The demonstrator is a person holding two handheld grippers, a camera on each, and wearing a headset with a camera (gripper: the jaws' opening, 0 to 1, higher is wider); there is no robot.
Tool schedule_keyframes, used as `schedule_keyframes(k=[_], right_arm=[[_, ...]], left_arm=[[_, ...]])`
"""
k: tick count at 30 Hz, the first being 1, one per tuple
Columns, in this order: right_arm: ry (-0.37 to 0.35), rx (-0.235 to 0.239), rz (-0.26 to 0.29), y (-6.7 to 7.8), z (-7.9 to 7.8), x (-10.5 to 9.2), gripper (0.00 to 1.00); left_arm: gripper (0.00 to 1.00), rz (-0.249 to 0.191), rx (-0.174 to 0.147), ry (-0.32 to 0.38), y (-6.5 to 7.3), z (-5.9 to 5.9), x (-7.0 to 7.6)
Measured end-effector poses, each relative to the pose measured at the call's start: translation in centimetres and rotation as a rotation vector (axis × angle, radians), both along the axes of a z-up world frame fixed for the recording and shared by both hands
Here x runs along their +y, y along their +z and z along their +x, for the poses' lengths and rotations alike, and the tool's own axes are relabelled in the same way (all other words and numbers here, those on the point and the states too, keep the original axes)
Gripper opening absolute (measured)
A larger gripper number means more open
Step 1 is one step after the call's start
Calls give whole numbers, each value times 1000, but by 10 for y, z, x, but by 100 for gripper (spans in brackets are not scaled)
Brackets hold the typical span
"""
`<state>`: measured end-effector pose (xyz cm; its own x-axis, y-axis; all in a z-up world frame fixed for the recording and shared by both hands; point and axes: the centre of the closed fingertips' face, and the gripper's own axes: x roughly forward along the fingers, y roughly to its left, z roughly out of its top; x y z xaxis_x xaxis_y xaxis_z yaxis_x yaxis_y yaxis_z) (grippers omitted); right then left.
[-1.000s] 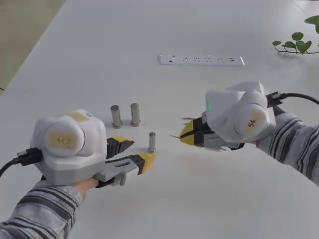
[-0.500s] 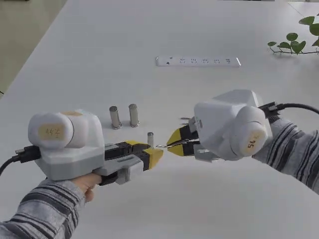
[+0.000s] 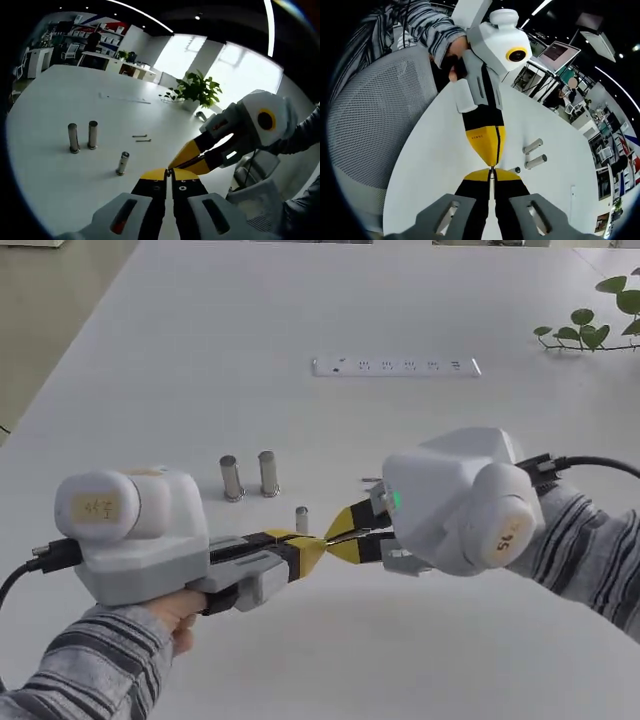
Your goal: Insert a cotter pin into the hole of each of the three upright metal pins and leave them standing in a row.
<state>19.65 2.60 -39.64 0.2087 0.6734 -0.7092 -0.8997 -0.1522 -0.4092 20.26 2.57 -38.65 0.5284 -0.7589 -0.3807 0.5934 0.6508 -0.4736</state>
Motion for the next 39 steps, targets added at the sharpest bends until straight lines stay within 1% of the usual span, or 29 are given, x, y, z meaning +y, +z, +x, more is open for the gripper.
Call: schedule_keyframes(k=[3,8,9,12,13,14,15,16,18,19,20,21,22,23,25,26,27,28,29,30,32,36,39], right_arm=[[-1,-3,-1,1,0,0,0],[-6,-4,1,2,-1,0,0],[-8,-4,1,2,-1,0,0],[-19,8,5,2,-1,0,0],[-23,9,10,2,-1,0,0],[-30,11,16,3,-1,0,0],[-33,17,23,3,-1,0,0],[-35,31,25,2,-2,-1,0],[-54,49,32,1,-2,-3,0],[-64,65,38,0,-2,-4,0],[-78,88,45,-1,-3,-4,0],[-95,106,53,-1,-2,-5,0],[-96,110,61,-1,-2,-5,0],[-103,130,74,-1,-3,-6,0],[-128,179,83,-3,-4,-7,1],[-131,191,83,-3,-5,-8,1],[-140,207,86,-4,-5,-9,2],[-142,227,91,-6,-6,-10,2],[-150,243,95,-7,-6,-11,2],[-161,268,117,-7,-7,-11,2],[-184,315,137,-9,-8,-11,2],[-205,379,183,-10,-10,-11,2],[-198,390,190,-11,-12,-10,1]], left_arm=[[0,-13,6,1,1,-1,-1],[0,-20,1,-6,2,-2,-2],[0,-16,-5,-8,2,-2,-2],[0,7,-40,-34,3,-4,-3],[0,16,-58,-45,4,-4,-4],[0,41,-102,-63,5,-3,-3],[0,51,-108,-77,5,-4,-4],[0,67,-129,-101,6,-5,-5],[0,98,-170,-127,7,-5,-5],[0,124,-192,-152,7,-6,-6],[0,138,-202,-162,7,-7,-6],[0,163,-224,-174,6,-7,-7],[0,181,-235,-190,5,-7,-7],[0,205,-246,-207,4,-8,-7],[0,235,-276,-230,2,-7,-7],[0,243,-288,-242,2,-8,-7],[0,249,-294,-246,1,-8,-8],[0,257,-313,-266,2,-10,-8],[0,264,-324,-282,2,-11,-9],[0,275,-333,-292,2,-12,-9],[0,286,-346,-308,1,-13,-9],[0,292,-366,-346,1,-18,-11],[0,290,-373,-359,1,-19,-11]])
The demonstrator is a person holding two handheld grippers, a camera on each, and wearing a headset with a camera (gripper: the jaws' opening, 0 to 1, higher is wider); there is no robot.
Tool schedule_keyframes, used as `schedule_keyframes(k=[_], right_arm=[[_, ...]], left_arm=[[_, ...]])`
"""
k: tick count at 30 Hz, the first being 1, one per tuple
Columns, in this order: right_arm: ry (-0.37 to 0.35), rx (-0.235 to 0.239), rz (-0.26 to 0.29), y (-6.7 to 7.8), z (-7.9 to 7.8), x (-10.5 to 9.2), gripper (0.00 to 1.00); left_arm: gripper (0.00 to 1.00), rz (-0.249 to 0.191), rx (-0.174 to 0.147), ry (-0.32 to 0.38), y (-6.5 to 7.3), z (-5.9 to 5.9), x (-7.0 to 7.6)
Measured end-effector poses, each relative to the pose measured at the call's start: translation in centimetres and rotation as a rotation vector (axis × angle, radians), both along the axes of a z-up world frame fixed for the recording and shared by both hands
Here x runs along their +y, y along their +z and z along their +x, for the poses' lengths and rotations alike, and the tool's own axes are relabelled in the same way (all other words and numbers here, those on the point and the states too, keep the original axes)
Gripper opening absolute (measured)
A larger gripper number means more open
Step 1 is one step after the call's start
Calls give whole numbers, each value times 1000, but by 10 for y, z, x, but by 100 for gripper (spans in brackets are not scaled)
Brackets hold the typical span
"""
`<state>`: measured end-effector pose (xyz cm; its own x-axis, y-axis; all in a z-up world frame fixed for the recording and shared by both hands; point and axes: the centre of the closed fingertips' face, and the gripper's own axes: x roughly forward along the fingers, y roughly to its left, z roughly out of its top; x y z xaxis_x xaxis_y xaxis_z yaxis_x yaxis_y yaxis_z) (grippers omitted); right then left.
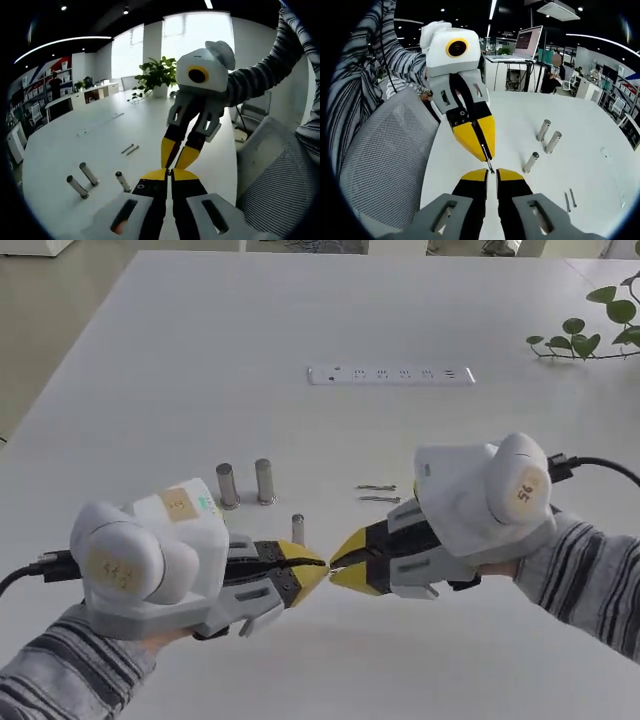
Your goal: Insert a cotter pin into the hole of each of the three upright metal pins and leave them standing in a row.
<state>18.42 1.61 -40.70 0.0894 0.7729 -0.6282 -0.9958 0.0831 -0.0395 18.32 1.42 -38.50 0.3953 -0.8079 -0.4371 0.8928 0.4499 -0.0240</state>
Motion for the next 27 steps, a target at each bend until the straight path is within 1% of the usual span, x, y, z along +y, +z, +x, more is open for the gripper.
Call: schedule_keyframes(k=[3,8,11,16,17,19,22,24,25,26,27], right_arm=[[10,-3,2,0,-1,1,0],[22,-9,0,0,-3,2,0],[31,-35,-16,1,-2,1,0],[49,-78,-23,8,-1,-1,0],[52,-81,-24,9,-1,-1,0],[70,-105,-32,11,-1,-1,0],[82,-118,-48,11,-1,-2,0],[88,-141,-60,11,0,-3,0],[90,-143,-65,11,0,-3,0],[89,-143,-56,13,1,-2,0],[92,-145,-48,14,1,0,0]], left_arm=[[0,4,0,-3,0,0,0],[0,-11,0,-11,2,-1,0],[0,-8,2,-5,2,-1,2],[0,-5,6,4,1,-1,5],[0,-6,6,5,1,-1,6],[0,-14,9,12,1,-1,6],[0,-16,16,17,-1,-1,6],[0,-7,15,24,-3,-1,7],[0,-2,17,24,-4,-1,7],[0,24,9,38,-8,2,10],[0,33,7,47,-10,3,12]])
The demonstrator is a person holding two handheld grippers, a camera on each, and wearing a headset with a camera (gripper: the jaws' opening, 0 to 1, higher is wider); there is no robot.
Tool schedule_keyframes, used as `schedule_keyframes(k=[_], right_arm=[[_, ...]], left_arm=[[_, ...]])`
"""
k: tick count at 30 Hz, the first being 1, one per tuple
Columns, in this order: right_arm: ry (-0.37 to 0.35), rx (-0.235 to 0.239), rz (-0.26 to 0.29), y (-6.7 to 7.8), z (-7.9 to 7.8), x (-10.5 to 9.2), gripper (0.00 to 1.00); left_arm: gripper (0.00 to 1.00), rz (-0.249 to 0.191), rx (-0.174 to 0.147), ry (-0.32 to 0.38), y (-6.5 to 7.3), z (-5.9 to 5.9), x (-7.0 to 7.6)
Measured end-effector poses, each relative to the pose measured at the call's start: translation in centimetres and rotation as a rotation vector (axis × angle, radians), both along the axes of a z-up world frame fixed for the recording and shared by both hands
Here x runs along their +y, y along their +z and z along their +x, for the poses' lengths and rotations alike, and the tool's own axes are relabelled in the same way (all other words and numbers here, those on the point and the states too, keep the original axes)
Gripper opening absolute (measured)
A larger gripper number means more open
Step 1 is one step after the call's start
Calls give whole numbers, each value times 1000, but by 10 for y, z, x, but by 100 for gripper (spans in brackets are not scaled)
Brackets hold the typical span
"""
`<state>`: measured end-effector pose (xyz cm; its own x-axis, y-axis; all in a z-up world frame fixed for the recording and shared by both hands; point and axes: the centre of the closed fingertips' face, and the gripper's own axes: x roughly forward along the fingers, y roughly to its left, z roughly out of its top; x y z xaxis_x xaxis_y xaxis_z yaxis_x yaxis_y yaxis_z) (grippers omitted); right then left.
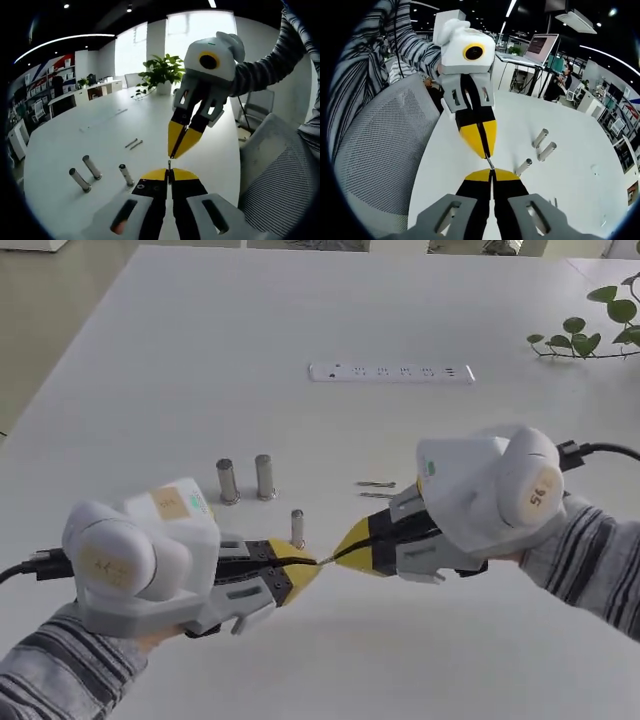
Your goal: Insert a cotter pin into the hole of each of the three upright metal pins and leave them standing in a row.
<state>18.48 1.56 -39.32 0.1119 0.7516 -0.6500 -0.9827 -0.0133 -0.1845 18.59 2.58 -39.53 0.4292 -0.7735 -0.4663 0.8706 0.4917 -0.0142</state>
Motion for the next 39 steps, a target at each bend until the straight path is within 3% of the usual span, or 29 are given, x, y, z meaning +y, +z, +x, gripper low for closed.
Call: schedule_keyframes(k=[1,2,3,6,10,16,32,39], right_arm=[[3,-2,-3,0,0,0,0],[4,-10,-6,0,0,1,0],[8,-11,-3,0,0,1,0],[-12,26,5,-3,0,1,0],[-21,28,-23,-8,-1,-8,0],[-56,48,-16,-9,2,-17,0],[-67,110,14,-11,-3,-11,4],[-45,111,22,-10,-6,-5,3]], left_arm=[[0,-19,5,-2,1,-1,-1],[0,-73,21,3,6,-2,-7],[0,-82,-9,-11,9,-1,-10],[0,-66,-9,1,6,2,-14],[0,-54,-13,-28,5,1,-16],[0,-42,-6,-30,2,1,-13],[0,-79,-16,-62,11,-4,-15],[0,-113,-13,-83,17,-8,-20]])
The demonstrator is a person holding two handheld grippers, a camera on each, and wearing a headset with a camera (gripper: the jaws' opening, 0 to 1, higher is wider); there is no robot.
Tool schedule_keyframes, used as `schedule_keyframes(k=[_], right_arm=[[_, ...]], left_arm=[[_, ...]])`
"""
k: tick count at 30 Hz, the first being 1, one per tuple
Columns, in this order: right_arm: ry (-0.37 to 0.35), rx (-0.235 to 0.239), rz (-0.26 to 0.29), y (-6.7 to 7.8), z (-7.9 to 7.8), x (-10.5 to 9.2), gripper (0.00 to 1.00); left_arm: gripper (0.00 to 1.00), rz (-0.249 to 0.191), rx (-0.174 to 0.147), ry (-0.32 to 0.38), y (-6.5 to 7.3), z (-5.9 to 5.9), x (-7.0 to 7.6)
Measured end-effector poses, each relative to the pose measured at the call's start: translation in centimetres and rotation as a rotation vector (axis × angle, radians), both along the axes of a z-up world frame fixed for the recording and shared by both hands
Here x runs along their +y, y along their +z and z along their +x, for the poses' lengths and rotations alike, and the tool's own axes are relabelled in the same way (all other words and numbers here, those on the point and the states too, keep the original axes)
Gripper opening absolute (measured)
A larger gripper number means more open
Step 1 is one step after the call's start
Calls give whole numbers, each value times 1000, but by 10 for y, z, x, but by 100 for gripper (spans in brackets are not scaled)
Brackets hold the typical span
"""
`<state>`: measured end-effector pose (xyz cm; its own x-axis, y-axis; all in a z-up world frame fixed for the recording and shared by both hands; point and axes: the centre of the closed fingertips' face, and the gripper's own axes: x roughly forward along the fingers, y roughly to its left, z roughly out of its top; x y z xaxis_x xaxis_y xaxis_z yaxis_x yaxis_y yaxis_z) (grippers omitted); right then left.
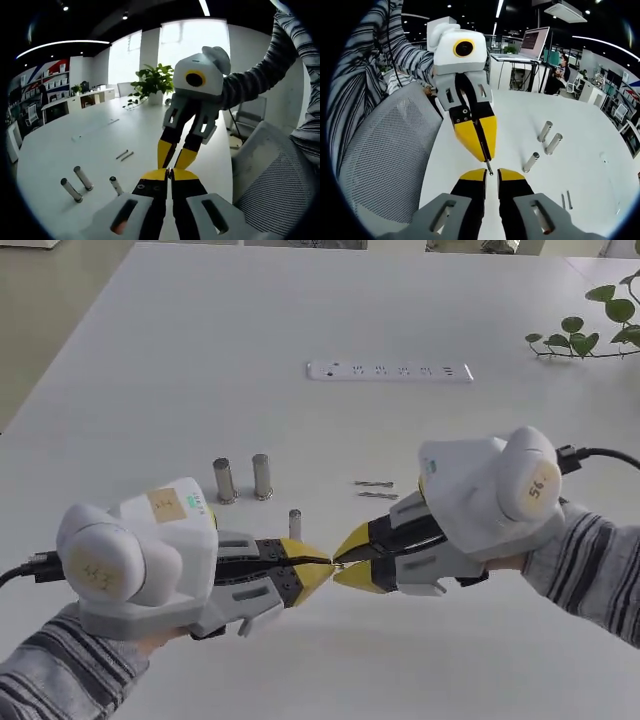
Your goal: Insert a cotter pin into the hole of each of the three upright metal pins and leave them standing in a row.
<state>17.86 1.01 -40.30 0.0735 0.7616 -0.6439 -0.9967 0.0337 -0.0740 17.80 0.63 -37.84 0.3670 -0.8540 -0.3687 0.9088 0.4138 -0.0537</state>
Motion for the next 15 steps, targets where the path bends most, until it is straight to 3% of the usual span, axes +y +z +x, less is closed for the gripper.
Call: schedule_keyframes(k=[8,15], right_arm=[[34,-18,-11,1,-3,2,0],[95,-78,-54,-2,-6,2,0]], left_arm=[[0,-7,6,-4,0,-1,0],[1,4,-2,12,-3,1,0]])
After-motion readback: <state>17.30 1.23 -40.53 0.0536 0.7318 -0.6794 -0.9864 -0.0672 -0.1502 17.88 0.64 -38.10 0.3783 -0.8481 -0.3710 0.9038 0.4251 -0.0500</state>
